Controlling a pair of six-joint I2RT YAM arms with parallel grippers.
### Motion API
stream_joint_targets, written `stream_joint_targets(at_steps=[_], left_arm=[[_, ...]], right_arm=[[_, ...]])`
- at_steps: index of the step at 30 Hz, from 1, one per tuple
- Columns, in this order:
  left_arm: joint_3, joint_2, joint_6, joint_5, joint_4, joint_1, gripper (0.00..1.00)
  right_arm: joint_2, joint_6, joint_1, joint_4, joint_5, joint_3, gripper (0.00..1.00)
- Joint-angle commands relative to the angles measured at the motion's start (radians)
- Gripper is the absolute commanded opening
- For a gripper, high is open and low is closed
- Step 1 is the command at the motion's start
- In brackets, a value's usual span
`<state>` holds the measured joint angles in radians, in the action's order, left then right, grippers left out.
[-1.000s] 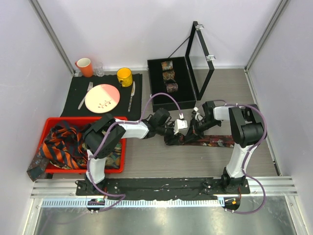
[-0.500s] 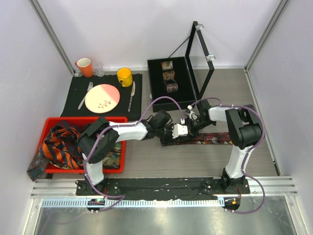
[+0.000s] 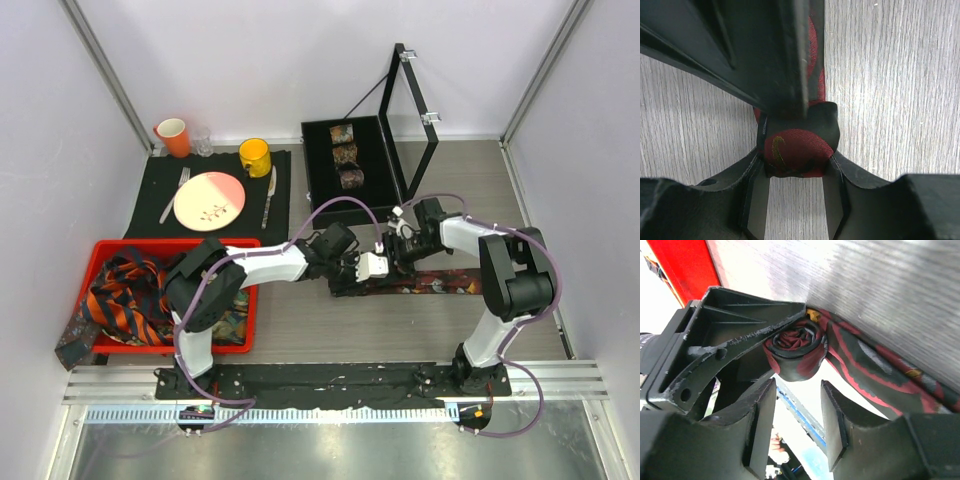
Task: Roll the ties
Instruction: Roll the tie at the center of the board.
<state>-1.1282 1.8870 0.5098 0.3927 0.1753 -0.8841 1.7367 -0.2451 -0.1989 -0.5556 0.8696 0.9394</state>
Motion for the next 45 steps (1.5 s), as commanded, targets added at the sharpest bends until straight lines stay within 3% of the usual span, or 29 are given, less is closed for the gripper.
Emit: stream_joint_targets(at_steps=[1,8,10,11,14,19,23,24,27,33,37,39,45], left_arm=[[0.012,0.07,0.033,-0.084,0.135,0.002,0.07],[0.002,0.073,0.038,-0.068,0.142,0.004,0.07],[0.004,0.073,0.044,-0.058,0.145,0.004,0.07],[0.005,0.07,0.047,-0.052,0.145,0.004,0.08],[0.018,0.063,0.058,-0.022,0.141,0.004,0.14],[0.031,0.026,0.047,0.081,0.106,0.036,0.46],[0.056,-0.008,-0.023,0.139,-0.021,0.063,0.61],[0.061,-0.015,-0.033,0.152,-0.048,0.068,0.68],[0.08,-0.048,-0.06,0.19,-0.158,0.091,0.76],[0.088,-0.077,-0.03,0.206,-0.269,0.093,0.8],[0.039,-0.071,0.071,0.213,-0.199,0.093,0.83],[0.019,-0.063,0.098,0.231,-0.178,0.093,0.93],[-0.045,-0.025,0.187,0.27,-0.034,0.067,0.9]], right_arm=[[-0.019,-0.052,-0.034,0.042,0.046,-0.022,0.47],[0.075,-0.04,-0.07,0.103,-0.053,0.013,0.43],[0.092,-0.028,-0.07,0.115,-0.072,0.024,0.32],[0.104,-0.022,-0.07,0.121,-0.084,0.025,0.17],[0.129,0.018,-0.066,0.108,-0.124,0.03,0.01],[0.162,0.052,-0.037,0.089,-0.17,0.007,0.01],[0.184,0.063,-0.01,0.091,-0.169,-0.005,0.01],[0.19,0.063,-0.001,0.089,-0.166,-0.005,0.01],[0.193,0.067,0.006,0.086,-0.155,-0.001,0.01],[0.196,0.072,0.006,0.08,-0.158,0.007,0.01],[0.201,0.07,0.007,0.074,-0.155,0.015,0.01],[0.201,0.069,0.007,0.074,-0.152,0.019,0.01],[0.201,0.063,0.006,0.068,-0.136,0.032,0.01]])
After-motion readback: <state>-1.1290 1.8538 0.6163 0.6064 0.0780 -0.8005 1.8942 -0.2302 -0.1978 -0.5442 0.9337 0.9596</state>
